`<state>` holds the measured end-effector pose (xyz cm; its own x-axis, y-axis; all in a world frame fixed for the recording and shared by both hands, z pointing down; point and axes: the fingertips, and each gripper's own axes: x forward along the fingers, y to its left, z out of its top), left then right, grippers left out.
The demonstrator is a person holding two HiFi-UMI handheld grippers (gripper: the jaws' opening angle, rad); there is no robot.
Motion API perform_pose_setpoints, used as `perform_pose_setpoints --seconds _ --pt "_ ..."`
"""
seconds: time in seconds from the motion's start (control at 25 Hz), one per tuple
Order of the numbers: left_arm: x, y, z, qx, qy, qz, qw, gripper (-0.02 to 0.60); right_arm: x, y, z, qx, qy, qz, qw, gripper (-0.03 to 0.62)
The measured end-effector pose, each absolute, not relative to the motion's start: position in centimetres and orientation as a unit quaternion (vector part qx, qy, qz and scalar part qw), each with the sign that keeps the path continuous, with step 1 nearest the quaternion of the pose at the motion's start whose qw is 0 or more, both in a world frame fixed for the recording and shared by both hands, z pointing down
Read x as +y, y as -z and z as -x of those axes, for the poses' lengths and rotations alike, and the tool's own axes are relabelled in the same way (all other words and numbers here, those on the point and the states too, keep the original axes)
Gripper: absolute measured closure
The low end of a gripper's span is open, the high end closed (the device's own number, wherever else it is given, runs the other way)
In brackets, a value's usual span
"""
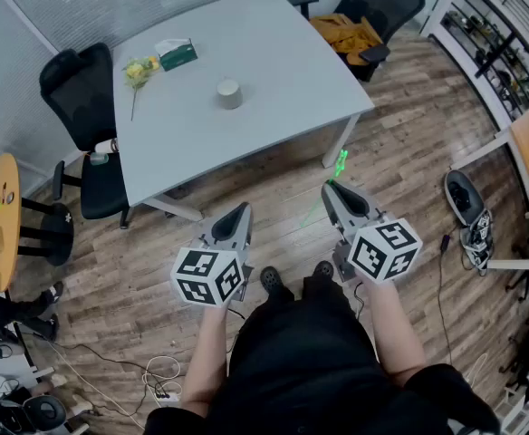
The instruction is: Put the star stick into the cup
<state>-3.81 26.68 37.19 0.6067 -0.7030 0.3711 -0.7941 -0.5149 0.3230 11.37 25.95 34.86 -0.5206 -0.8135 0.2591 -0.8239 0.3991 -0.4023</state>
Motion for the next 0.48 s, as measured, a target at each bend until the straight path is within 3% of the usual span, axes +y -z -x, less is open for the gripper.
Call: perform_pose_setpoints --seconds 0.48 --pt "27.8 -37.0 6.6 -0.441 -0.088 -0.862 0.236 0.584 27.2 -35.3 -9.0 -0.841 -0.231 -0.489 0.037 0.571"
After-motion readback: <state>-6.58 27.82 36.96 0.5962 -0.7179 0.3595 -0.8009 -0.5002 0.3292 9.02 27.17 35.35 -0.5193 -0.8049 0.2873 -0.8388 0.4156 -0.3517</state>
